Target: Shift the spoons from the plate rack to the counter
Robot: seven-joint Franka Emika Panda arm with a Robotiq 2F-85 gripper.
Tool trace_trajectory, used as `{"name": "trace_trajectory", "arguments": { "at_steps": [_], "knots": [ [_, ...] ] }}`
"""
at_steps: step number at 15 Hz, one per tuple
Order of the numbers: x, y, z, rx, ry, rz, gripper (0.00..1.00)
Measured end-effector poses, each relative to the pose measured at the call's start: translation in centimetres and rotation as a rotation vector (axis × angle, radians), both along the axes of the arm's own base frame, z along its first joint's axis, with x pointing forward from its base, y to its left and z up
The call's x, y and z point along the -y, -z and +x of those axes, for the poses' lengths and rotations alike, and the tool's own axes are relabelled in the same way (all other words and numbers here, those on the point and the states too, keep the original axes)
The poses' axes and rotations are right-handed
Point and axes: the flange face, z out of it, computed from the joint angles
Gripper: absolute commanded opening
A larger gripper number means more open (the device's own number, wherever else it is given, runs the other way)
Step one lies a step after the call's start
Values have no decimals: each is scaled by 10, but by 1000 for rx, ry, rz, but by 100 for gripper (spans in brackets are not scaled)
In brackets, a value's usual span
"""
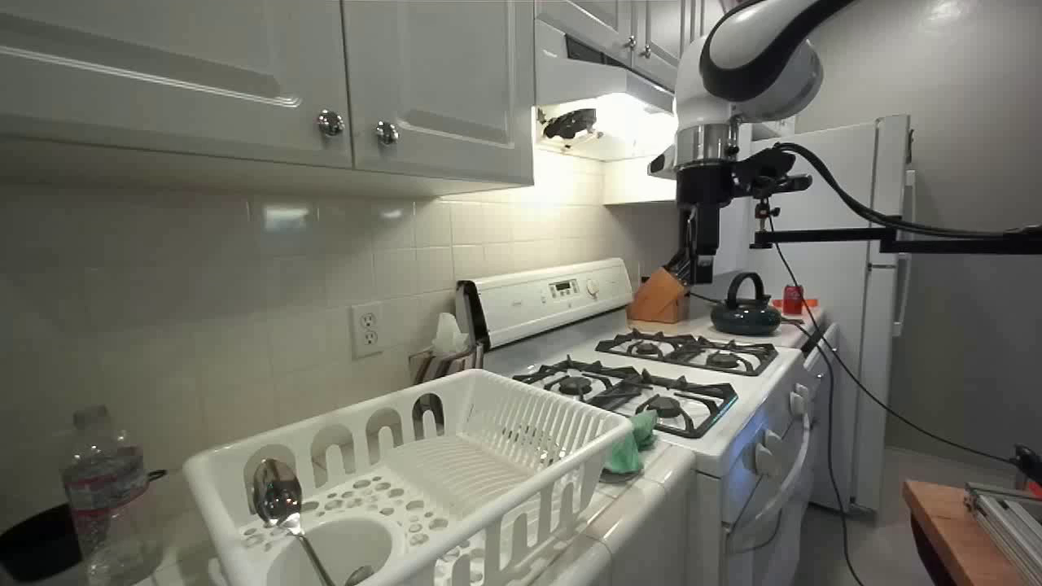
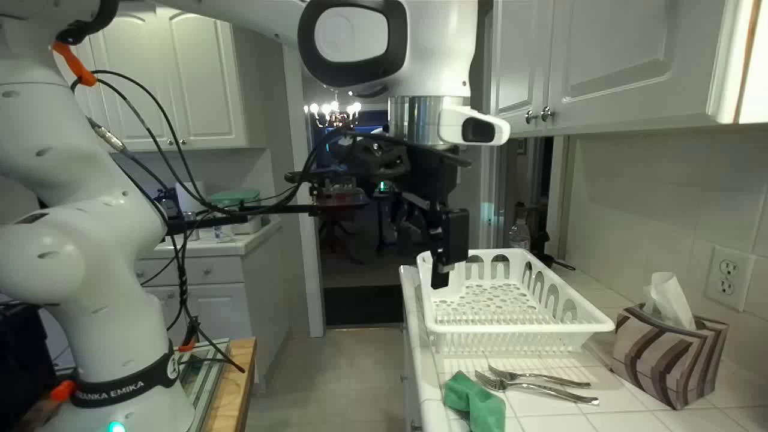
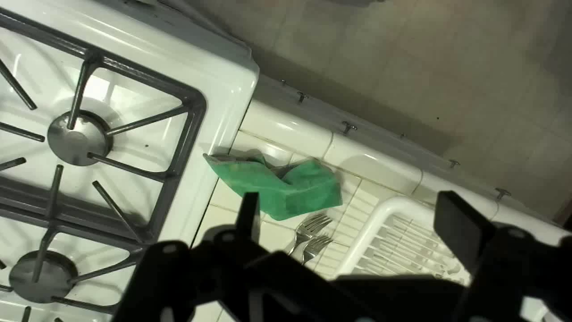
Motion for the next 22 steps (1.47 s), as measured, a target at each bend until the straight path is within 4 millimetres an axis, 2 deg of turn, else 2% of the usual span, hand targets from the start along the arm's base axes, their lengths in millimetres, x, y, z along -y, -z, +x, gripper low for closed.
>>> {"name": "trace_trajectory", "arguments": {
  "at_steps": [7, 9, 11, 17, 19, 22],
  "knots": [
    [-1, 0, 0, 0, 2, 0, 100],
    [-12, -2, 5, 2, 0, -5, 100],
    [-41, -5, 16, 12, -24, -23, 100],
    [-163, -19, 50, 99, -141, -81, 100],
    [-193, -19, 59, 142, -236, -90, 100],
    [-222, -15, 70, 163, -407, -77, 100]
  ]
}}
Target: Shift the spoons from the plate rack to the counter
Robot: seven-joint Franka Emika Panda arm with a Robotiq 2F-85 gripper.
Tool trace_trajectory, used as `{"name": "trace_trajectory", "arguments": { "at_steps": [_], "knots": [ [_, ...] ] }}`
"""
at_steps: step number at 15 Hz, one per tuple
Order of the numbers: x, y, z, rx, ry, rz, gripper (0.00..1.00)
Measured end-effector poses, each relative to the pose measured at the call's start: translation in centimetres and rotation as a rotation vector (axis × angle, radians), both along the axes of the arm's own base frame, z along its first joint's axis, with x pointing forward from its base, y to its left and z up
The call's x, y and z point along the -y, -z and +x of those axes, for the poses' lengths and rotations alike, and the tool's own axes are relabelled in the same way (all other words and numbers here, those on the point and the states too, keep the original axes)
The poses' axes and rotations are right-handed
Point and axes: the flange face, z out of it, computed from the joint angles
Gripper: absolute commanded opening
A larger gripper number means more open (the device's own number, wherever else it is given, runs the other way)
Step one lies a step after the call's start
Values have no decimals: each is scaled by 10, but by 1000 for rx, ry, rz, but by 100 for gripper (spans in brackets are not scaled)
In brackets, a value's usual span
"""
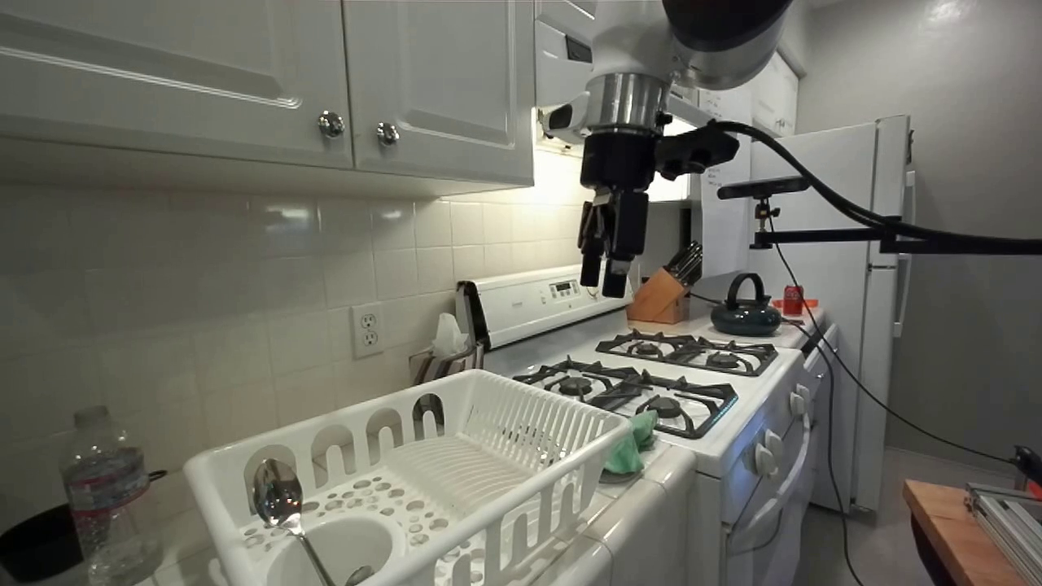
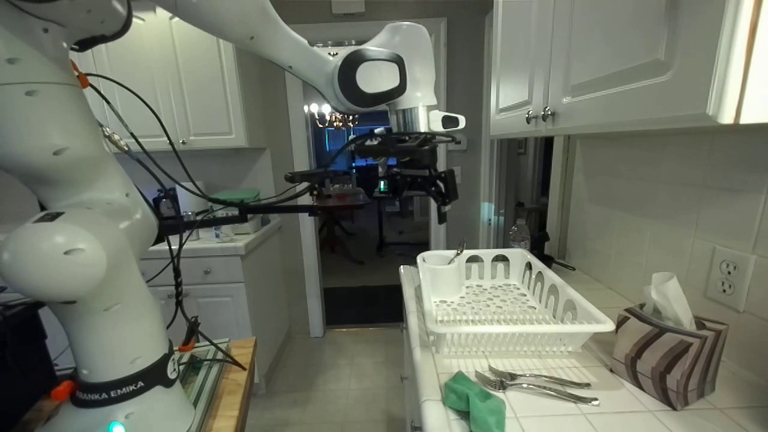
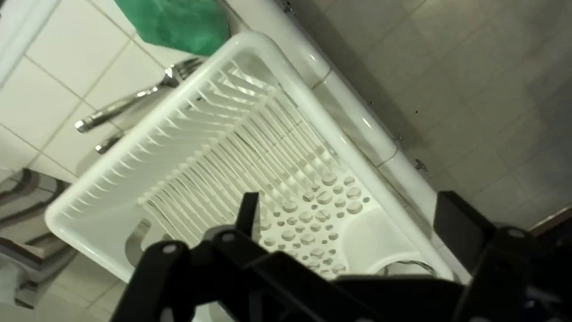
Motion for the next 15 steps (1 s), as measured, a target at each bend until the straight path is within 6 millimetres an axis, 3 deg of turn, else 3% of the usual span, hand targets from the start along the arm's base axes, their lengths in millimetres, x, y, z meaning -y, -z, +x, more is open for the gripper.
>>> {"name": "trace_trajectory", "arguments": {
  "at_steps": [5, 11, 15],
  "knots": [
    [-25, 11, 17, -12, -221, 3, 100],
    [-18, 15, 21, -16, -244, 0, 100],
    [-28, 24, 22, -19, -444, -19, 100]
  ]
}}
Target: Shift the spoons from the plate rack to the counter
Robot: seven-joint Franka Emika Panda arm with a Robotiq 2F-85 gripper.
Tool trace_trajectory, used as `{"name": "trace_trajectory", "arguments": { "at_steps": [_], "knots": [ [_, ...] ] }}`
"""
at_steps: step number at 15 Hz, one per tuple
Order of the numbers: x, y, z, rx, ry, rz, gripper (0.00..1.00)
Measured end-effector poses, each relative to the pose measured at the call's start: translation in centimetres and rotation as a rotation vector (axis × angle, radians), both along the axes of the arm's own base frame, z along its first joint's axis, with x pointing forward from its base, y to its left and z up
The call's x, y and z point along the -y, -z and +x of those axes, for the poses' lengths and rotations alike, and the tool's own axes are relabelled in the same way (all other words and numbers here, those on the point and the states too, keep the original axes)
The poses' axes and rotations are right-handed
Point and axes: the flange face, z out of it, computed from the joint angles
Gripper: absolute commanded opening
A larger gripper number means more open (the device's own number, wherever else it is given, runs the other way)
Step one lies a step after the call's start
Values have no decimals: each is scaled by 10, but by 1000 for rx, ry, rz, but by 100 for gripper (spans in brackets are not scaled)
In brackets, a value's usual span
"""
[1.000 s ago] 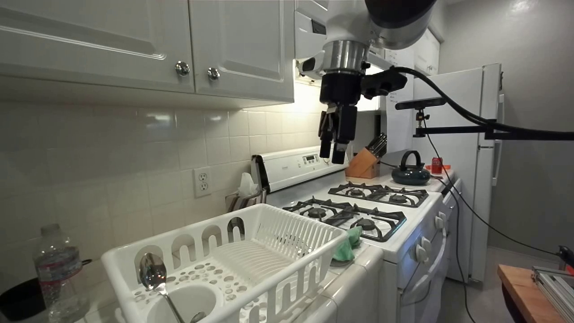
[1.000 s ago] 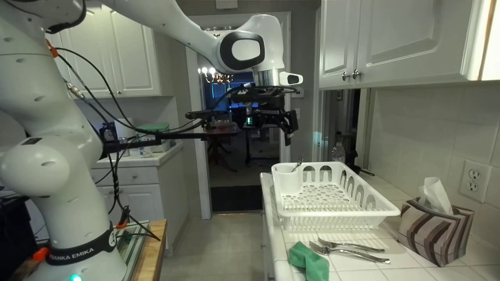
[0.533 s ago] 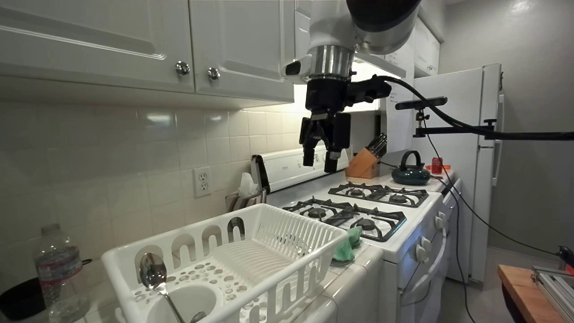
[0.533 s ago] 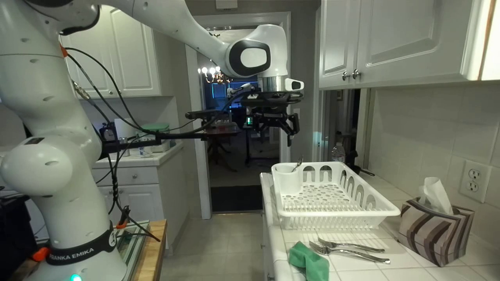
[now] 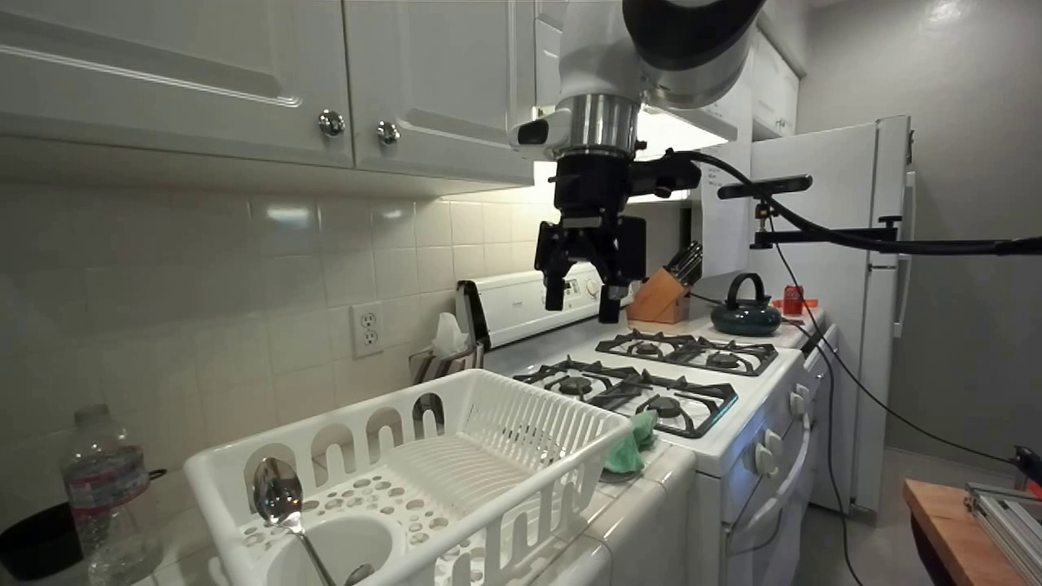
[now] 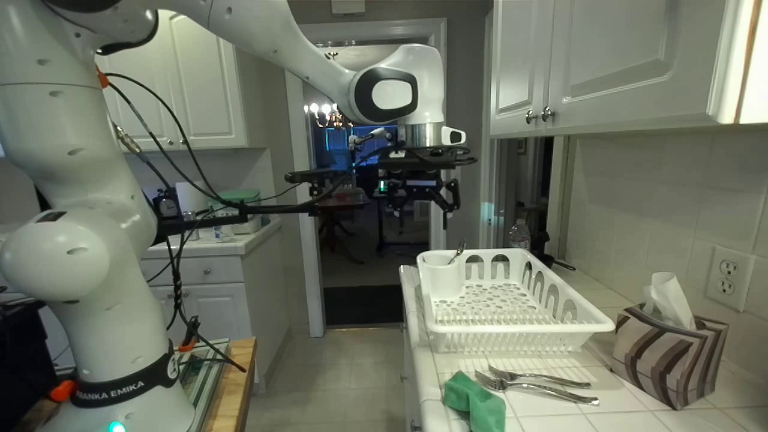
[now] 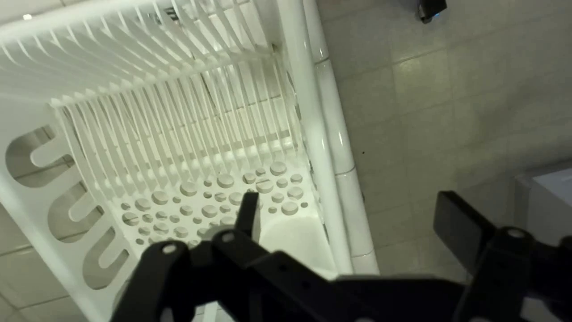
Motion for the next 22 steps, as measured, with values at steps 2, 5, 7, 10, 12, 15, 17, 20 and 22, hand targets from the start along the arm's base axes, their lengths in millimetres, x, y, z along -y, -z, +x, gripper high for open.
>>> {"name": "trace_trajectory", "arguments": {
  "at_steps": [2, 5, 7, 10, 12, 15, 17, 20, 22],
  "knots": [
    [-14, 6, -1, -3, -98, -9, 100],
    [-36, 14, 0, 17, -200, -15, 100],
    [-54, 17, 2, 45, -254, -15, 100],
    [-82, 25, 3, 93, -326, -12, 100],
    [-99, 31, 4, 118, -368, -8, 100],
    [-123, 42, 5, 140, -427, -2, 100],
    [-137, 51, 5, 154, -459, 4, 100],
    [-152, 65, 9, 169, -497, 11, 100],
    [-159, 75, 13, 178, -520, 17, 100]
  ]
}}
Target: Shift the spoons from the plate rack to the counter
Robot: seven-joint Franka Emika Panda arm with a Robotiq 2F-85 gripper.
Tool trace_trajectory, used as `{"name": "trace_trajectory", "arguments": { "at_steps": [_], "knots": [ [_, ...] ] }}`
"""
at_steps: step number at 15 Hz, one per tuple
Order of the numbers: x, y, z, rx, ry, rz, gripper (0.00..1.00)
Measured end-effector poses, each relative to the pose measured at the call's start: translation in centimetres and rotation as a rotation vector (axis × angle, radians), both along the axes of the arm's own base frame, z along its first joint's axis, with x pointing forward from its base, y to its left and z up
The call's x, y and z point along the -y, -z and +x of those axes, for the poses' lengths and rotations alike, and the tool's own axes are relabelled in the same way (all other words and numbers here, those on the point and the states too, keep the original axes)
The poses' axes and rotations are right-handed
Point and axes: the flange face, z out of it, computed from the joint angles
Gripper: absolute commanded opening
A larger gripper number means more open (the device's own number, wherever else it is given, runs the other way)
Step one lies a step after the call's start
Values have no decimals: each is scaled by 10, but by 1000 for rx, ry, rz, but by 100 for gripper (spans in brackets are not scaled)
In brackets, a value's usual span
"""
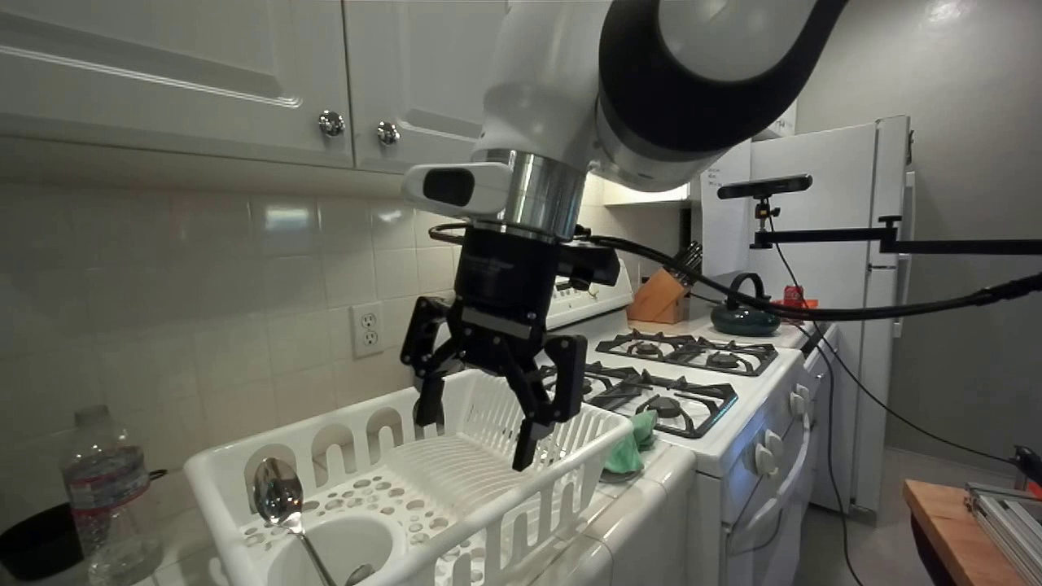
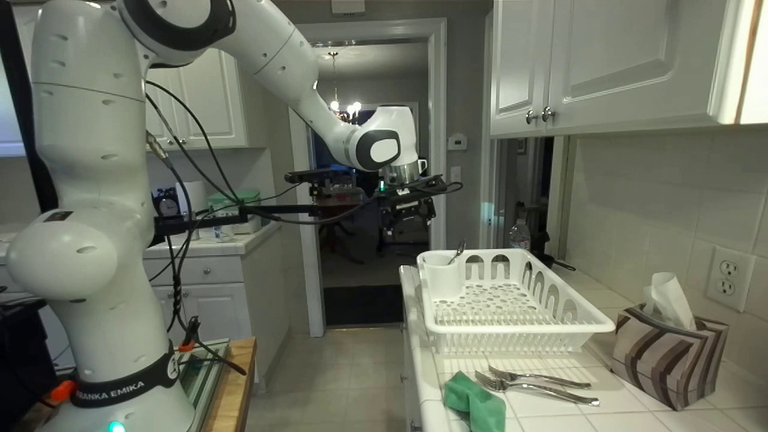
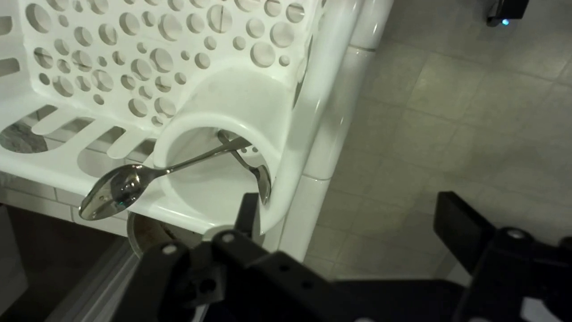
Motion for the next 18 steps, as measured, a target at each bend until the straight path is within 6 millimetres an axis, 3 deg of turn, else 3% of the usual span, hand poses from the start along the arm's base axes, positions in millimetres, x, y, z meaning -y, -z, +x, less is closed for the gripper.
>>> {"name": "trace_trajectory", "arguments": {
  "at_steps": [7, 18],
  "knots": [
    [-18, 29, 17, -8, -62, 6, 100],
    [-35, 48, 49, -6, -93, 10, 100]
  ]
}}
